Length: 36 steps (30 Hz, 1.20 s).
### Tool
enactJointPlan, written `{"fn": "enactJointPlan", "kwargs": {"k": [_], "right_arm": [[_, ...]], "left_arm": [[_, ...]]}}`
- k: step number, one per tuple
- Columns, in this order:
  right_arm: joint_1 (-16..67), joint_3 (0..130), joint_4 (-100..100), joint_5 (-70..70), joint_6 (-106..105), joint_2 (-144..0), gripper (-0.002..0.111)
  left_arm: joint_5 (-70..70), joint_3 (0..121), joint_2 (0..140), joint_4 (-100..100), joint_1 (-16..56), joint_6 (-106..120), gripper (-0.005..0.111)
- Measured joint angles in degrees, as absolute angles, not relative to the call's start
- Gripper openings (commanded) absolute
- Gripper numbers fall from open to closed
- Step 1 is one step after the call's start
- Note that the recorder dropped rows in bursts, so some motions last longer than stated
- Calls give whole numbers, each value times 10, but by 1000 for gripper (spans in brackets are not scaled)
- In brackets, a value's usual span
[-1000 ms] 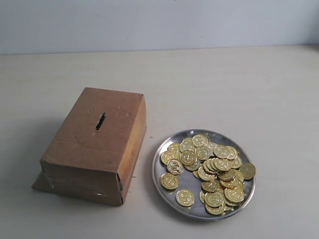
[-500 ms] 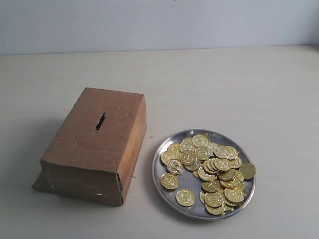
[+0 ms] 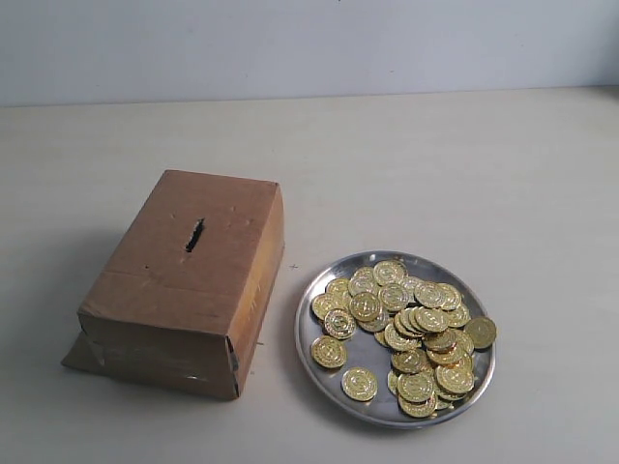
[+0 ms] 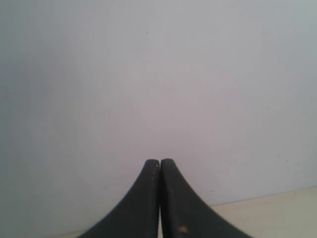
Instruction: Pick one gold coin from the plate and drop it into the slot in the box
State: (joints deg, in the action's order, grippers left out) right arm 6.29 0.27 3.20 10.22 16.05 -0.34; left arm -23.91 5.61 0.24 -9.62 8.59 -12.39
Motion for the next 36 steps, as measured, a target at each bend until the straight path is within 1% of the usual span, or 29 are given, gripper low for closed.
{"fn": "enactJointPlan", "kwargs": {"k": [6,15,25,36], "right_arm": [[63,3,32,102,160,-3,0],[63,3,32,102,160,-3,0],[63,3,32,102,160,-3,0],[63,3,32,102,160,-3,0]], "left_arm": [[-194,5,2,-87,86,-108,0],[-186,2,2,-53,86,-73,0],[-190,2,2,36,86,9,0],[-190,2,2,50,86,22,0]]}}
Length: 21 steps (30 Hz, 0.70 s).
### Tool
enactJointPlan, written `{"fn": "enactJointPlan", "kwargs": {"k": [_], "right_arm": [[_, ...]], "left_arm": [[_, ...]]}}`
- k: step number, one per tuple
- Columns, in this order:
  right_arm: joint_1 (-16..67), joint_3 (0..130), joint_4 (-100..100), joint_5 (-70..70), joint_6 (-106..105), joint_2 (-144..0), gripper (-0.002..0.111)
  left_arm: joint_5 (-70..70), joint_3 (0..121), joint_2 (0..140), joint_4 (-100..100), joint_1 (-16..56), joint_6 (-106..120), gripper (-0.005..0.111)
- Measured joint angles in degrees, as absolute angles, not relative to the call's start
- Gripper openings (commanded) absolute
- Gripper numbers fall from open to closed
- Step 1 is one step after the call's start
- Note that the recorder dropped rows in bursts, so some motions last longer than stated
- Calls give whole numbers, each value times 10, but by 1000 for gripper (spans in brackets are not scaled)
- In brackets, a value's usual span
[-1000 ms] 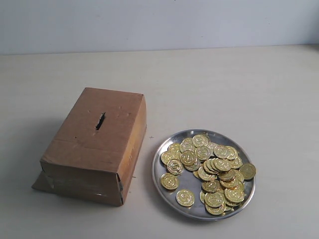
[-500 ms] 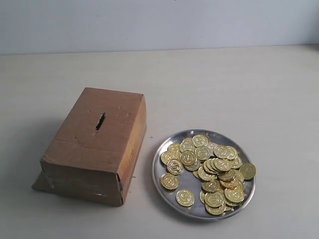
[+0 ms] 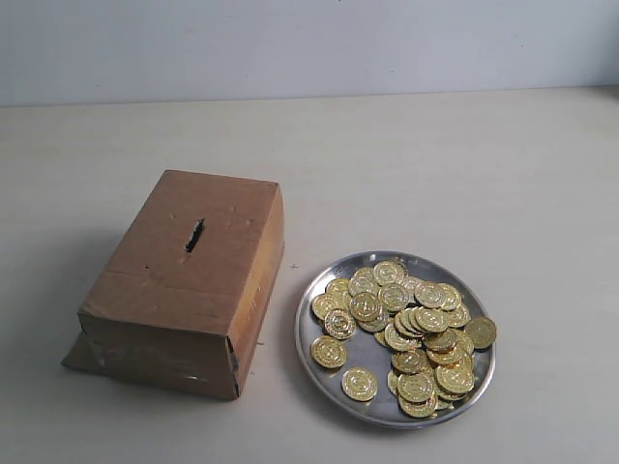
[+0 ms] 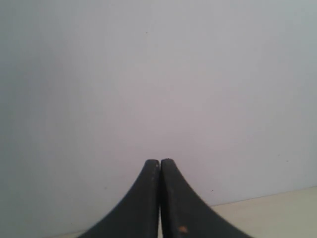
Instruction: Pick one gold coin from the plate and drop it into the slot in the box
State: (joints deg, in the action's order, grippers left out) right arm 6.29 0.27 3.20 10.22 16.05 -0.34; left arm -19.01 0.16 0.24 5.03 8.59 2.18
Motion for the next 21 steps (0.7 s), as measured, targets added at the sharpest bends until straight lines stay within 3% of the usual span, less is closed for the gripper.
{"fn": "enactJointPlan", "kwargs": {"k": [21], "right_arm": [[63,3,32,102,160,-3,0]], "left_arm": [[-190,2,2,55,86,25,0]]}}
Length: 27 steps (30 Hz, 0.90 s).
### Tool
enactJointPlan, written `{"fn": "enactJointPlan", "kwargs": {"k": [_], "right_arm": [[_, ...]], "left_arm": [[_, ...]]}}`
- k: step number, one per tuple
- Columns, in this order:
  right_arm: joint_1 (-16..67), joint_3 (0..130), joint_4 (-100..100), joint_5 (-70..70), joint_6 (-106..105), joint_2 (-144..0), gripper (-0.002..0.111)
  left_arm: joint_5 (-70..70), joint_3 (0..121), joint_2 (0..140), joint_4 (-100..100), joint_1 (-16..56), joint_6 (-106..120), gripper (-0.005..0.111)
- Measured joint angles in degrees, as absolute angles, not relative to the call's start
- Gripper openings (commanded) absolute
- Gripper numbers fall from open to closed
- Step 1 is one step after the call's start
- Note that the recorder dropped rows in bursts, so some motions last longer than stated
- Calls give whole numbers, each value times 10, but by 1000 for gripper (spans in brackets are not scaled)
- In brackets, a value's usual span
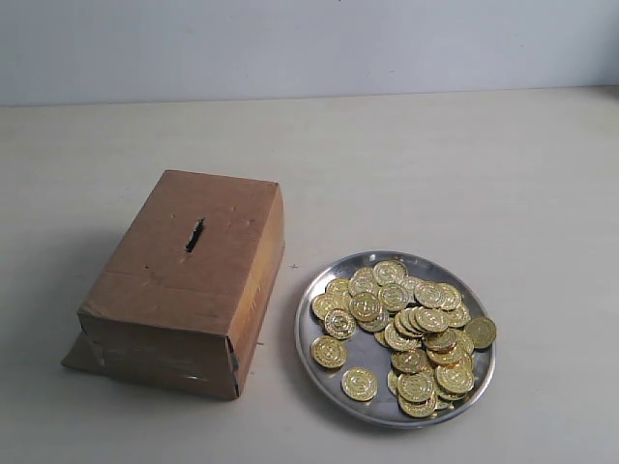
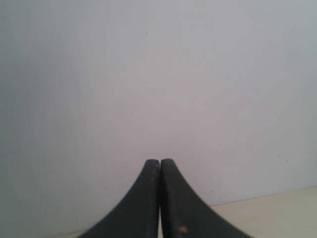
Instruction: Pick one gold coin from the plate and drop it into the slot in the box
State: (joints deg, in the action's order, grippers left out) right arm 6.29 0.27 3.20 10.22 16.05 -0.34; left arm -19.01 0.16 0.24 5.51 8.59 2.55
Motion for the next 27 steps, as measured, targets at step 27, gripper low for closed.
{"fn": "enactJointPlan", "kwargs": {"k": [27], "right_arm": [[63,3,19,-154,-41,-3,0]], "left_arm": [[-192,2,2,55,86,27,0]]}}
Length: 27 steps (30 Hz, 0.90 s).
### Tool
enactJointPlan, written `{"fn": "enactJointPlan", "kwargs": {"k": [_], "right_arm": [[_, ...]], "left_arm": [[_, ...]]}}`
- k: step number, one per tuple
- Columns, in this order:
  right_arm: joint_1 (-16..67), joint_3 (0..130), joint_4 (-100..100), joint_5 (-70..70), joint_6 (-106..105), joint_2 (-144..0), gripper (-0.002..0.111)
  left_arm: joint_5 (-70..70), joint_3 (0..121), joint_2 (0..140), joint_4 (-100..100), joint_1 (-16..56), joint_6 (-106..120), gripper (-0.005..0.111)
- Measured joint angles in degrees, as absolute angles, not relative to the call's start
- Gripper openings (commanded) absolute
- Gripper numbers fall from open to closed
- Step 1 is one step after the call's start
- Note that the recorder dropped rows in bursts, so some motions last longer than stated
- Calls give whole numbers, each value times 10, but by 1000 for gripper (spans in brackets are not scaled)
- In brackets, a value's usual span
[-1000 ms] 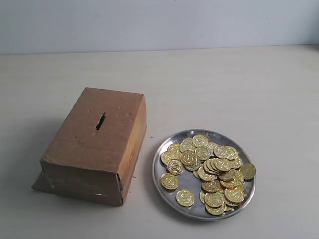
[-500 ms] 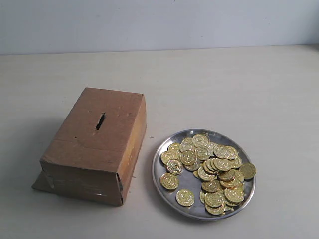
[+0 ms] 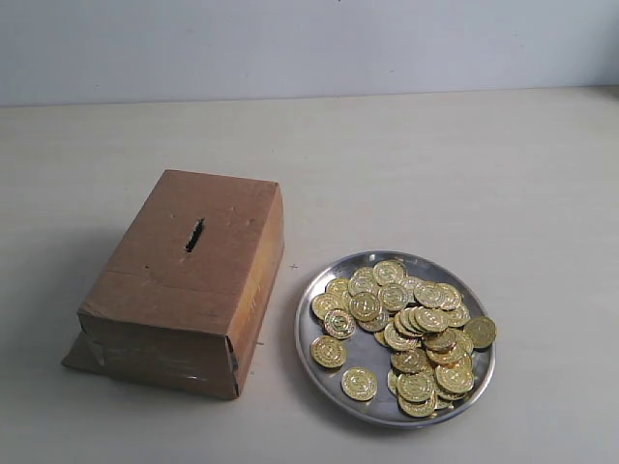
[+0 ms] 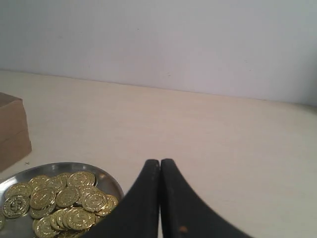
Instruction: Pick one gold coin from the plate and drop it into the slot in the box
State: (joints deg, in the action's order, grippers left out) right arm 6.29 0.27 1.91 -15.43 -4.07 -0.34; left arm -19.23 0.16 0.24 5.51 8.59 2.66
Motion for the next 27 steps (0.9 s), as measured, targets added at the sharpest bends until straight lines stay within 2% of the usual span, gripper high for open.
{"fn": "enactJointPlan", "kwargs": {"k": [27], "right_arm": [[35,3,17,-162,-19,-3,0]], "left_arm": [[-192,2,2,55,86,27,0]]}}
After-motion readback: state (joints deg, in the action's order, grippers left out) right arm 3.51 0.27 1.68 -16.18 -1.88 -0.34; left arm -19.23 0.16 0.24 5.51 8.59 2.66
